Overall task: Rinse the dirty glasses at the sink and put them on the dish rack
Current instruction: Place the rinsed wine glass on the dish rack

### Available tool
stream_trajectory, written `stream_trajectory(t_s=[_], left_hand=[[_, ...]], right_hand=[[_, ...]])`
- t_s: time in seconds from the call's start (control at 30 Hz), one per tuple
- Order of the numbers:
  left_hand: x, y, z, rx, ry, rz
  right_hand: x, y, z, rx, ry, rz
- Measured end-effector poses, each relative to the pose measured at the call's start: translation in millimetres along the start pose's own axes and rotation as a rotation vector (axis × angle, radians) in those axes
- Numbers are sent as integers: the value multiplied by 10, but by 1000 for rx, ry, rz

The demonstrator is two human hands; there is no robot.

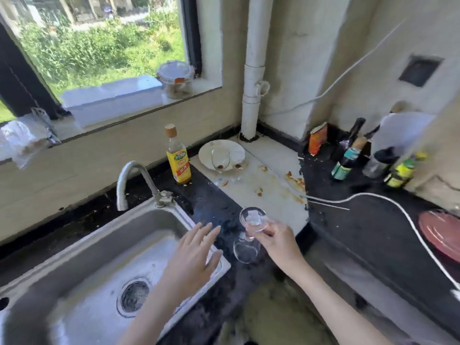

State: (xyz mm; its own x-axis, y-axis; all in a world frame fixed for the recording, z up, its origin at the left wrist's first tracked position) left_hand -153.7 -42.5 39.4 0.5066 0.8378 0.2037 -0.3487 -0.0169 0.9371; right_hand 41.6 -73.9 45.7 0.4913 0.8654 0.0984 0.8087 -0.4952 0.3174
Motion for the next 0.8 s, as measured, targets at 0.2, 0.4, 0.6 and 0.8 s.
stream_trajectory(t_s=[0.2, 0.4, 0.6, 0.8], left_hand=[[-178, -29, 797, -139, -230, 21], [-505, -217, 1859, -218, -453, -36], [-858, -284, 3067, -159, -684, -106], [-1263, -566, 4361, -230, -770, -135]], right_hand=[[-826, 1075, 126, 26, -104, 244], [-1642, 2139, 345, -27, -171, 537], [-2430, 3259, 556, -44, -244, 733], [-3193, 4450, 753, -67, -248, 864]])
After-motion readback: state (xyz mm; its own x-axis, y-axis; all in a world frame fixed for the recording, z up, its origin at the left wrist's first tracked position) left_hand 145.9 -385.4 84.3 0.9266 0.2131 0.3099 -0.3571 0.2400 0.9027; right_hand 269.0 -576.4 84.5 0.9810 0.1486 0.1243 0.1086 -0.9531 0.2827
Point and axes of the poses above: each hand's wrist, its own x-axis towards the middle knuckle, its own y-axis out of the back of the hand, z = x × y, the point moved 3 cm from there along x, towards the middle knuckle, and after that the axes turned 15 degrees about z, right-handed, at the moved point
